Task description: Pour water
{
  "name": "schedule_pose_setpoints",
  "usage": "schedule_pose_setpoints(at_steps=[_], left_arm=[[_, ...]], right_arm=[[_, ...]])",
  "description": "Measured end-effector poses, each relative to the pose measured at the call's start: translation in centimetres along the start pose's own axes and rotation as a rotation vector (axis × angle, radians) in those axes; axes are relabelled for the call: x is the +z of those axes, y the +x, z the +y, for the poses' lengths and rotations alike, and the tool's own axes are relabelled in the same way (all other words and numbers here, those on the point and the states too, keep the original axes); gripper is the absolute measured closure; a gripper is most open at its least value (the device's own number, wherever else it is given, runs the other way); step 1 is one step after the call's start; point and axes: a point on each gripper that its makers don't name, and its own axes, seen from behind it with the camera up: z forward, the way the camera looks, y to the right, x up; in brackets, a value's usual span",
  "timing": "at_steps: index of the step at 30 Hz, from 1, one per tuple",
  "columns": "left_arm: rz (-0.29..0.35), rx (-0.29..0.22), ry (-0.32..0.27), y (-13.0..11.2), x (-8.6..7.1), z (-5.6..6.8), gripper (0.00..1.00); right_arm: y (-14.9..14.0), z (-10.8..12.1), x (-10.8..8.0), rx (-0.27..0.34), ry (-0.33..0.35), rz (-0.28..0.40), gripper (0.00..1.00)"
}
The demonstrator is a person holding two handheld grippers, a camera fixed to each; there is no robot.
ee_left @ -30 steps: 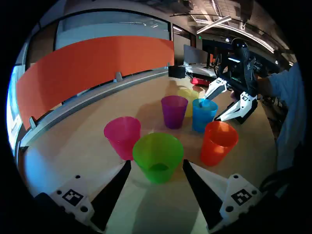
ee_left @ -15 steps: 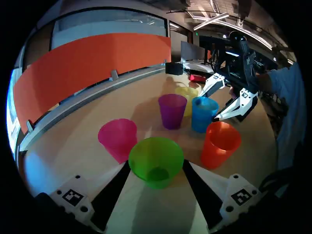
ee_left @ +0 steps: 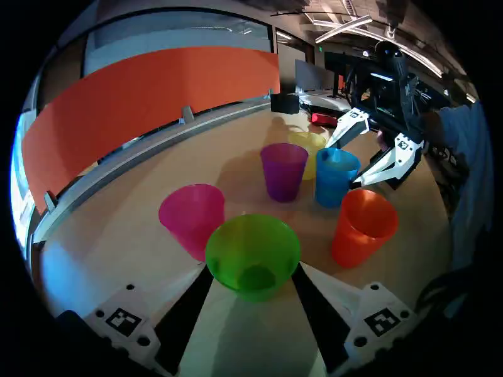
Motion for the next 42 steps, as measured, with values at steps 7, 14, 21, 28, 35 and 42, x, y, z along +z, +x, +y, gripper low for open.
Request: schedule_pose_setpoints(at_steps=[7,14,21,28,35,42], left_arm=[[0.016,-0.023,-0.027,0.3,-0.1,1.0,0.17],[0.024,-0.026,-0.028,0.4,-0.1,1.2,0.18],[0.038,-0.025,-0.032,0.9,-0.3,1.3,0.18],[0.042,-0.024,-0.020,1.1,-0.8,1.0,0.18],[0.059,-0.023,-0.006,1.6,-1.8,0.9,0.18],[0.087,-0.026,0.012,2.4,-3.0,1.1,0.18]], right_arm=[[-0.1,-0.1,0.0,0.000,0.001,0.000,0.00],[0.0,-0.1,0.0,-0.001,0.000,0.001,0.00],[0.0,-0.1,-0.1,-0.004,-0.002,0.002,0.00],[0.2,-0.1,-0.1,-0.004,-0.006,0.003,0.00],[0.2,-0.2,-0.1,0.005,-0.009,0.007,0.07],[0.3,-0.5,-0.6,-0.004,-0.022,0.021,0.08]])
